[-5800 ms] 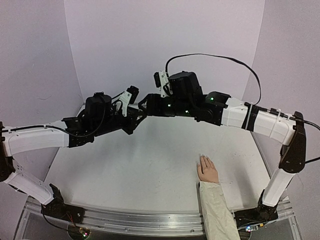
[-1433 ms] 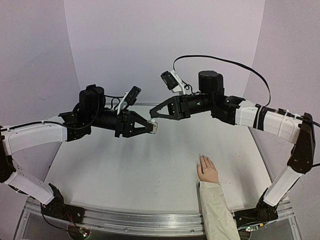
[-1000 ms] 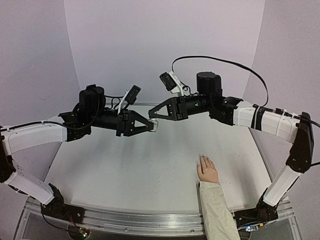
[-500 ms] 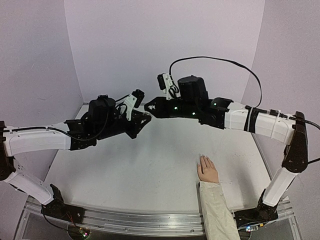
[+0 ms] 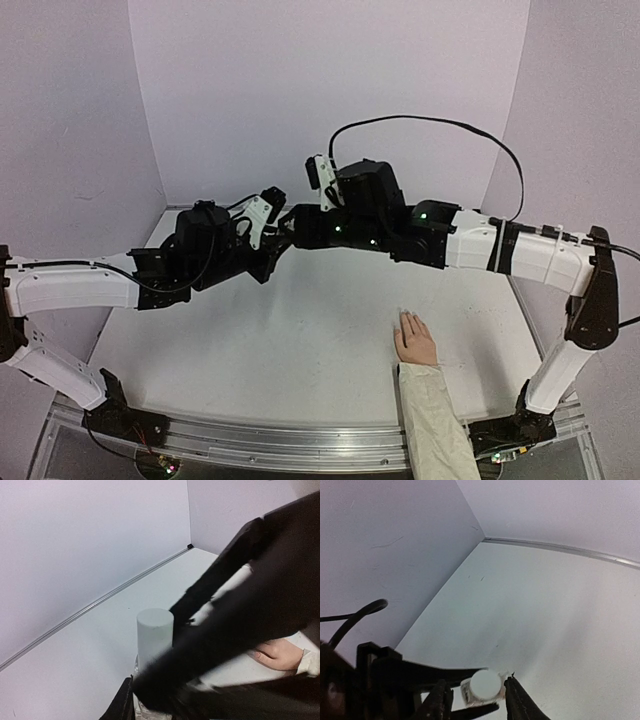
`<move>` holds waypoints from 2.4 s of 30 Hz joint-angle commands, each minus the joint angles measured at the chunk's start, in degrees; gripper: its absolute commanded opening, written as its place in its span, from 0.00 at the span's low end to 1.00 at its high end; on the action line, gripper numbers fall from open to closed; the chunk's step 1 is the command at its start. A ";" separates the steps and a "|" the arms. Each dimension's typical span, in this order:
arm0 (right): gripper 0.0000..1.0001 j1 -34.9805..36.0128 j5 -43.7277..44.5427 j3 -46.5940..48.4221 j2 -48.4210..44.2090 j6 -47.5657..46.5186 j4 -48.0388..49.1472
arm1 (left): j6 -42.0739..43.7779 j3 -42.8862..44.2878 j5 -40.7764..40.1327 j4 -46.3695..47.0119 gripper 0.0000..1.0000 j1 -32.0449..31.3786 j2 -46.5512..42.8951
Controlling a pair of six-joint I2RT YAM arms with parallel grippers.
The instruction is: Paint the nails
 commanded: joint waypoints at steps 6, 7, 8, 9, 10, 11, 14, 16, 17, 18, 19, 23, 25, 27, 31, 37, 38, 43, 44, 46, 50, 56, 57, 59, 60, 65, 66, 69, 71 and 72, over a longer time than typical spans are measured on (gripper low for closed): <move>0.72 -10.53 -32.65 -2.71 -7.57 -5.09 3.25 | -1.24 -1.11 6.41 3.49 0.00 1.27 -5.82; 0.72 -10.96 -35.00 -2.78 -7.42 -5.41 3.26 | -1.20 -1.11 6.84 3.43 0.00 1.27 -6.09; 0.73 -11.24 -36.70 -2.55 -7.20 -5.79 3.26 | -1.27 -1.11 7.20 3.39 0.00 1.27 -6.31; 0.73 -11.26 -37.95 -2.21 -6.89 -6.14 3.19 | -1.26 -1.19 7.67 3.31 0.00 1.28 -6.51; 0.72 -11.29 -39.39 -1.77 -6.42 -6.27 3.17 | -1.23 -1.20 8.30 3.30 0.00 1.27 -6.60; 0.72 -11.28 -40.49 -1.28 -5.88 -6.29 3.17 | -1.17 -1.32 8.84 3.22 0.00 1.27 -6.69; 0.66 -11.23 -44.78 0.33 -4.22 -6.76 3.15 | -1.07 -1.21 10.17 3.05 0.00 1.30 -6.63; 0.62 -11.21 -46.56 1.28 -3.14 -7.21 3.09 | -1.06 -1.20 10.57 2.88 0.00 1.27 -6.61; 0.61 -11.11 -47.00 1.56 -2.86 -7.47 3.08 | -1.06 -1.16 10.84 2.75 0.00 1.27 -6.53; 0.60 -11.08 -47.18 1.69 -2.58 -7.70 3.04 | -0.98 -1.12 11.08 2.69 0.00 1.27 -6.46; 0.58 -11.08 -47.20 1.92 -2.43 -7.84 2.93 | -0.97 -1.04 11.35 2.52 0.00 1.27 -6.40; 0.48 -10.99 -45.23 2.93 -1.64 -8.74 1.18 | -0.93 -0.77 12.39 1.99 0.00 1.27 -6.04; 0.45 -11.04 -44.28 3.23 -1.50 -9.00 0.69 | -0.81 -0.68 12.96 1.81 0.00 1.27 -5.82; 0.40 -11.04 -43.44 3.56 -1.41 -9.18 0.47 | -0.66 -0.50 13.23 1.51 0.00 1.27 -5.58; 0.32 -10.90 -43.03 4.90 -0.34 -9.85 -0.88 | -0.02 -0.04 13.54 0.98 0.00 1.27 -5.15; 0.08 -10.51 -41.63 5.44 0.10 -11.09 -2.73 | -0.34 0.51 11.55 0.25 0.00 1.27 -4.57; 0.04 -10.48 -40.68 5.29 0.02 -11.28 -2.99 | -0.62 0.63 10.69 0.10 0.00 1.27 -4.50; 0.00 -10.50 -33.01 3.51 -0.55 -11.87 -4.11 | -1.90 -0.21 7.33 -0.69 0.44 1.22 -4.99; 0.00 -10.51 -31.02 2.92 -0.71 -12.00 -4.12 | -2.13 -0.61 6.93 -0.78 0.54 1.27 -5.37; 0.00 -10.51 -26.62 1.43 -1.02 -12.40 -4.21 | -2.67 -1.55 5.67 -1.14 0.77 1.28 -6.27; 0.00 -10.53 -17.57 -2.75 -0.29 -12.80 -3.93 | -3.90 -3.91 2.48 -1.58 0.94 1.27 -8.69; 0.00 -8.27 -10.92 -10.33 2.90 -12.61 3.00 | -5.01 -6.49 -5.95 -2.08 0.97 1.27 -12.07; 0.00 -7.30 -8.86 -12.03 2.98 -13.59 6.17 | -5.01 -6.74 -7.33 -2.20 0.97 1.30 -12.48; 0.00 -5.91 -3.97 -16.54 3.34 -14.41 10.74 | -5.01 -7.20 -9.40 -2.33 0.98 1.27 -13.36; 0.00 -5.40 -2.64 -18.05 3.56 -14.68 12.93 | -5.01 -7.38 -9.71 -2.39 0.98 1.27 -13.44; 0.00 -3.46 4.62 -21.75 7.14 -15.03 17.62 | -5.80 -8.08 -10.58 -2.83 0.98 1.27 -14.33; 0.00 -3.23 4.98 -22.73 7.55 -14.97 18.88 | -6.66 -8.21 -10.67 -2.91 0.98 1.27 -14.49; 0.00 -2.75 5.28 -25.98 8.35 -14.01 23.85 | -7.56 -8.70 -10.72 -3.21 0.98 1.27 -14.93; 0.00 -2.52 6.26 -27.38 9.22 -13.57 25.95 | -7.92 -8.99 -10.69 -3.50 0.98 1.27 -15.29; 0.00 -2.40 6.69 -27.73 9.82 -13.56 26.65 | -8.05 -9.13 -10.69 -3.60 0.98 1.27 -15.53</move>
